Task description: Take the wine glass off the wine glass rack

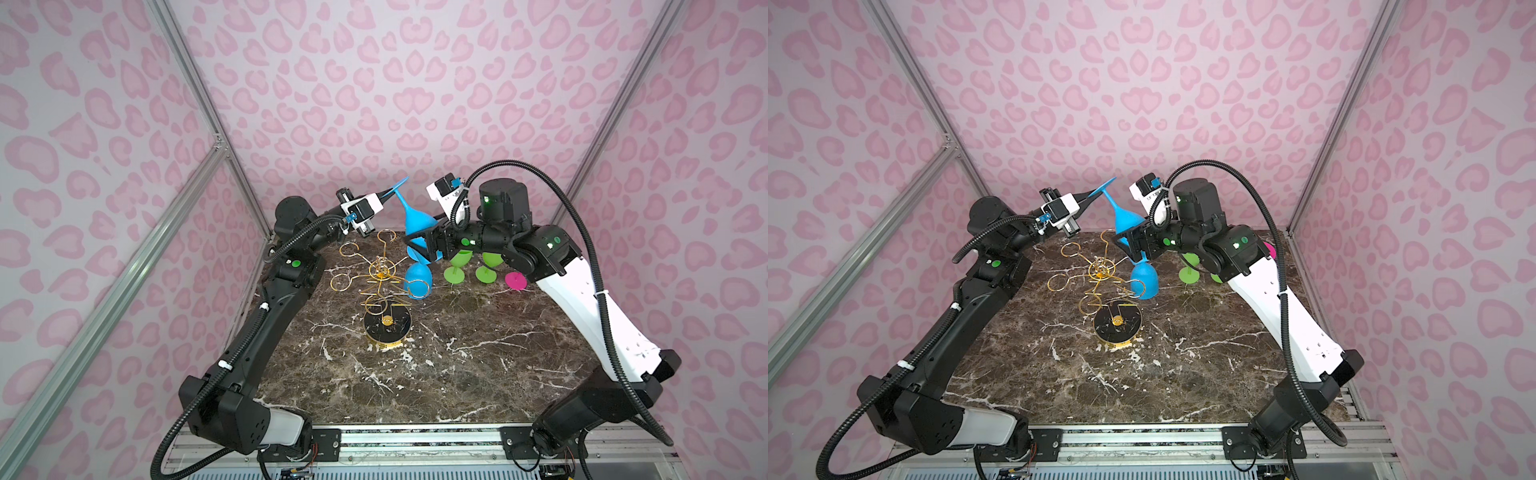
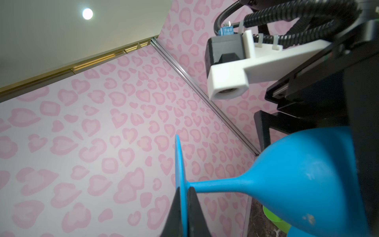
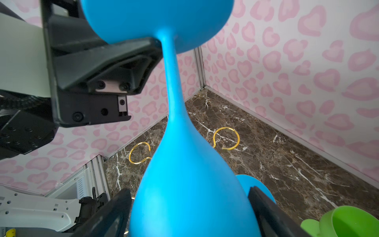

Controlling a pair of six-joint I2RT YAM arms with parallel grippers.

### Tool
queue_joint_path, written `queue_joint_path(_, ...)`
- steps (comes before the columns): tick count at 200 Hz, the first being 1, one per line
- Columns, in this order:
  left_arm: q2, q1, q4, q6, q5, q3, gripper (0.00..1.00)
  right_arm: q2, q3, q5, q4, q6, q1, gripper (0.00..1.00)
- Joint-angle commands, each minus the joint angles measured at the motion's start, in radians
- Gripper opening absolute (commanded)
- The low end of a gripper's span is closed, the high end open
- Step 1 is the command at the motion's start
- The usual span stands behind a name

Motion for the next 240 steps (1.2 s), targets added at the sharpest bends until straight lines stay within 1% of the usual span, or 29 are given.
queue_joint_path(1, -0.002, 0.002, 0.022, -0.113, -0.116, 0.007, 0.03, -0.049, -0.056, -0.022, 0.11, 0.023, -0.003, 0.96)
queue_joint_path(9, 0.0, 0.004, 0.019, -0.139, -0.132, 0.006, 0.03, -0.077, -0.081, -0.024, 0.135, 0.031, -0.01, 0.98)
queue_joint_path(46, 0.02, 0.023, -0.002, -0.276, -0.176, 0.017, 0.03, -0.247, -0.244, -0.01, 0.281, 0.046, -0.047, 0.98)
queue_joint_path(65, 0.03, 0.044, -0.005, -0.381, -0.188, 0.032, 0.04, -0.348, -0.328, 0.009, 0.325, 0.038, -0.077, 0.98)
queue_joint_path(83, 0.032, 0.058, -0.016, -0.442, -0.191, 0.033, 0.03, -0.441, -0.422, 0.028, 0.378, 0.044, -0.118, 0.98)
queue_joint_path(104, 0.018, 0.062, 0.0, -0.485, -0.188, 0.008, 0.04, -0.506, -0.518, 0.034, 0.442, 0.083, -0.169, 0.92)
queue_joint_path(119, 0.011, 0.063, 0.013, -0.51, -0.183, -0.008, 0.04, -0.509, -0.568, 0.031, 0.477, 0.113, -0.197, 0.86)
queue_joint_path(154, 0.006, 0.063, 0.017, -0.536, -0.175, -0.028, 0.04, -0.461, -0.62, 0.011, 0.585, 0.163, -0.201, 0.72)
queue_joint_path(197, 0.002, 0.064, 0.031, -0.57, -0.162, -0.036, 0.04, -0.375, -0.605, -0.019, 0.675, 0.195, -0.201, 0.66)
queue_joint_path(240, -0.002, 0.064, 0.037, -0.604, -0.142, -0.039, 0.03, -0.292, -0.569, -0.036, 0.743, 0.217, -0.201, 0.63)
